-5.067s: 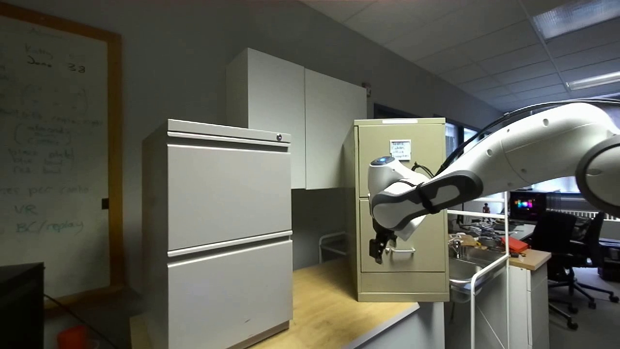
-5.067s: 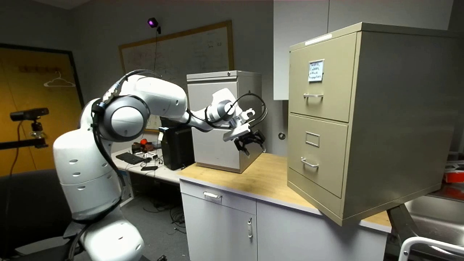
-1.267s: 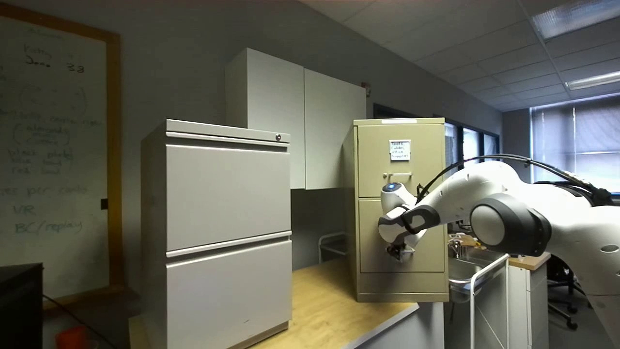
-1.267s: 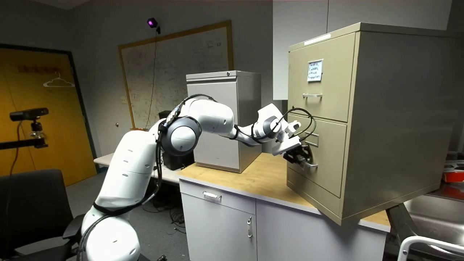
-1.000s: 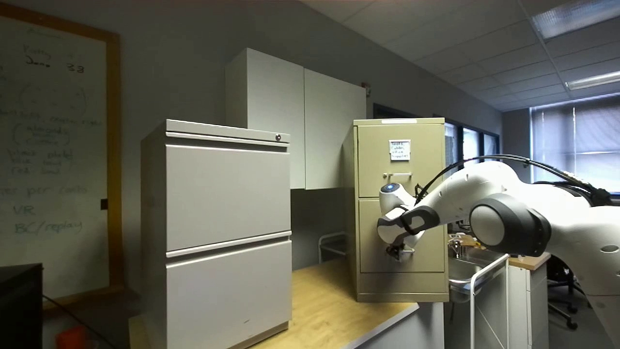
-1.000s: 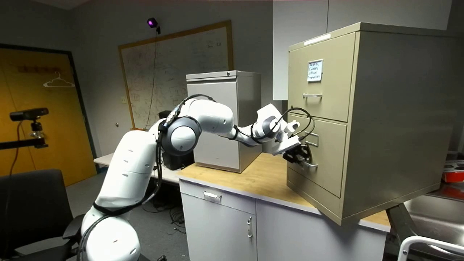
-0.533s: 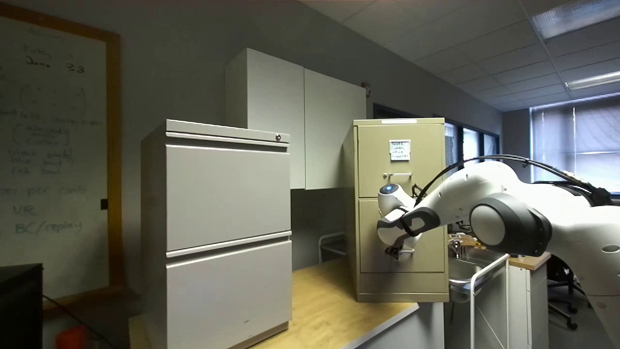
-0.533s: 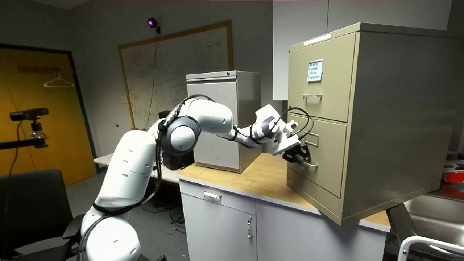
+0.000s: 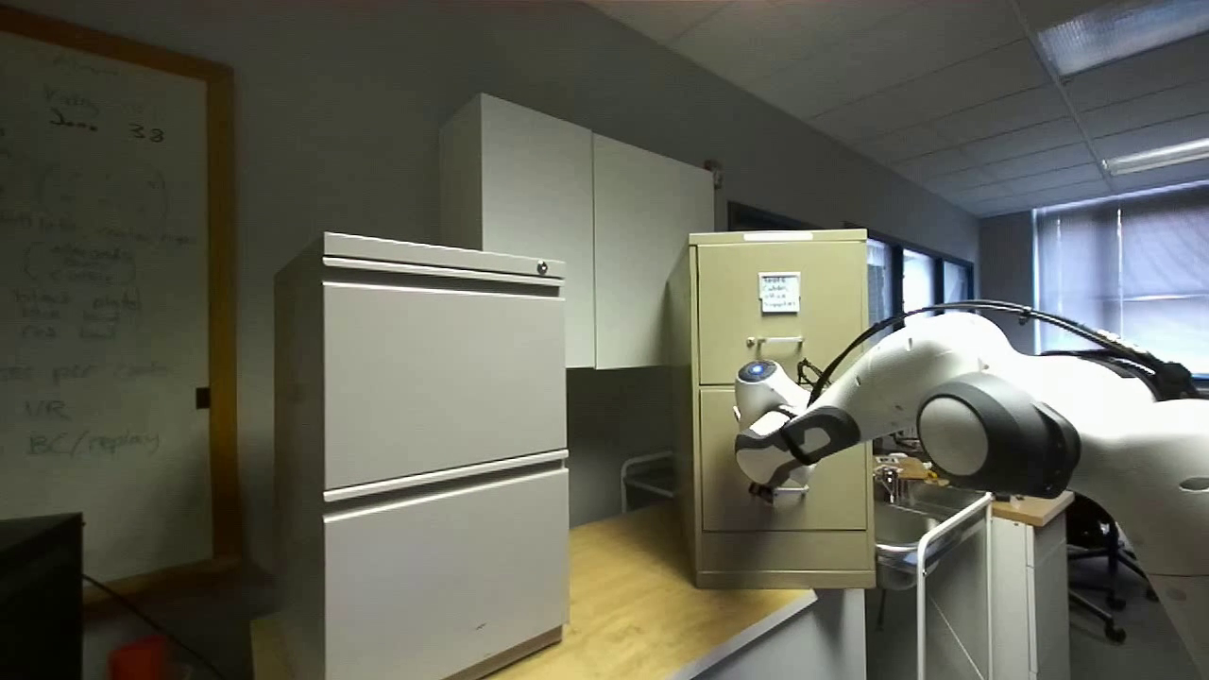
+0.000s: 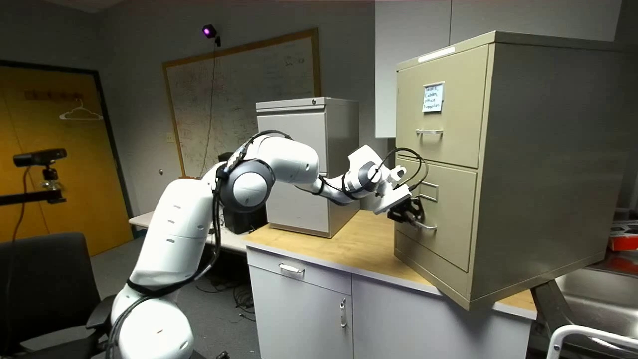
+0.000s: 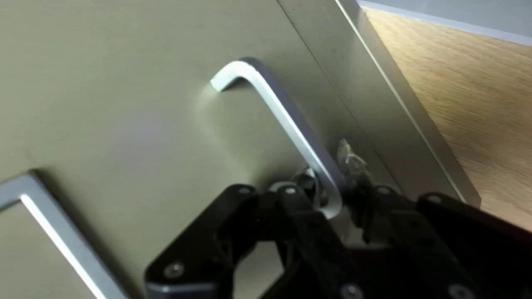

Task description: Open the bottom drawer of the file cabinet

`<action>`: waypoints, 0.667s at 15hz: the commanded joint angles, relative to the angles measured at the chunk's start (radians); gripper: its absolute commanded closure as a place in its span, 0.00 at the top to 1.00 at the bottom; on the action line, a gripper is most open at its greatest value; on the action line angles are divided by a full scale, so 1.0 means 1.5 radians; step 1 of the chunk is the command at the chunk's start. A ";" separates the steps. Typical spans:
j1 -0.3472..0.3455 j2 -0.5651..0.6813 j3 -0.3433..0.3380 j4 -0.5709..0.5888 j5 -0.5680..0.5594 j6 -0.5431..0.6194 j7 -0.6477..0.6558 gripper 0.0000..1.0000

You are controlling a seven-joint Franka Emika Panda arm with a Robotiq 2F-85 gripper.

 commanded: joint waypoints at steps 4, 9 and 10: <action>0.147 -0.045 -0.129 -0.117 -0.194 0.011 0.140 0.05; 0.277 -0.036 -0.191 -0.158 -0.416 -0.127 0.344 0.05; 0.302 -0.034 -0.196 -0.166 -0.438 -0.171 0.362 0.05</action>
